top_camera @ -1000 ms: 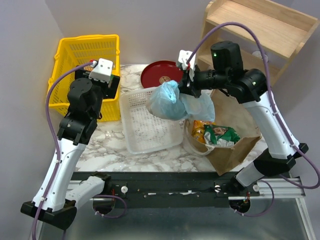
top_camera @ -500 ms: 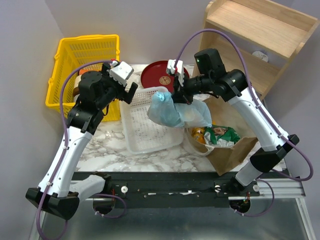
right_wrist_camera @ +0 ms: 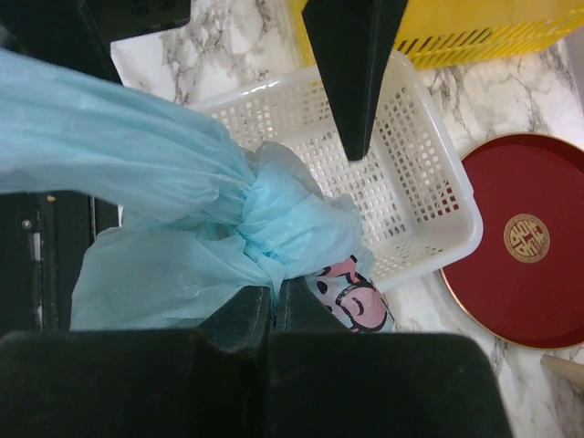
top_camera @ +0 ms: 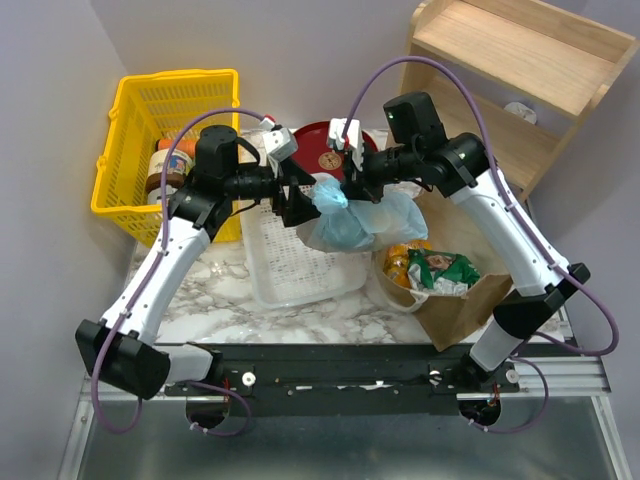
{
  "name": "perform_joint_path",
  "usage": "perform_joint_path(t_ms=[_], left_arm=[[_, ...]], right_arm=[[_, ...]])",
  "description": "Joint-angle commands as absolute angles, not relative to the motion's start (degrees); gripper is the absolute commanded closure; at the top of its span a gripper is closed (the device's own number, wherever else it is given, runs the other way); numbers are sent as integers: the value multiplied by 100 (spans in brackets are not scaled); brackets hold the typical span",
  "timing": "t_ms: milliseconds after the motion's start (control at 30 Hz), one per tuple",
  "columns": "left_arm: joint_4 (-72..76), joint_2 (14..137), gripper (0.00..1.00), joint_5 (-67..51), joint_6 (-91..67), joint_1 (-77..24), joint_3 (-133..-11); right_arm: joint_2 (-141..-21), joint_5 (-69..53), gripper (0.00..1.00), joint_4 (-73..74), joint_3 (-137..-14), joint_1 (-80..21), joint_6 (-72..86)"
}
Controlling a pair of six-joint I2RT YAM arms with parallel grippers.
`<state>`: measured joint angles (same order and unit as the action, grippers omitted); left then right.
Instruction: Untie the knot of the grocery bags and take out the mixed food
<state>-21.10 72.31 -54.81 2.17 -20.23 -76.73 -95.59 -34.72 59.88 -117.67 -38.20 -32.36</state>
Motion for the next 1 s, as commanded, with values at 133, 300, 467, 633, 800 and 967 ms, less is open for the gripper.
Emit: perform_joint_path(t_ms=[133, 300, 467, 633, 800, 967], left_arm=[[-591, 7787, 1, -6557, -1027, -2267, -7295], [130, 8121, 37, -6574, -1590, -2391, -7330], [467, 8025, 100, -6460, -1548, -2391, -7330], [-472, 7840, 100, -6135, -635, -2382, -7471], [-695, 7664, 100, -5802, -387, -2373, -7471], [-150, 7672, 100, -5774, -965, -2329, -7698]], right_arm=[[-9808, -3296, 100, 5722, -11803, -3885, -3313], [-9897, -3200, 99, 5836, -11761, -3929, -3314], [-9528, -2700, 83, 5854, -11084, -3920, -3279], [-8292, -1723, 29, 5774, -10258, -3675, -3129], [-7612, -1293, 23, 6107, -10125, -2489, -2611], [-7182, -441, 23, 6240, -9477, -1698, -2847]])
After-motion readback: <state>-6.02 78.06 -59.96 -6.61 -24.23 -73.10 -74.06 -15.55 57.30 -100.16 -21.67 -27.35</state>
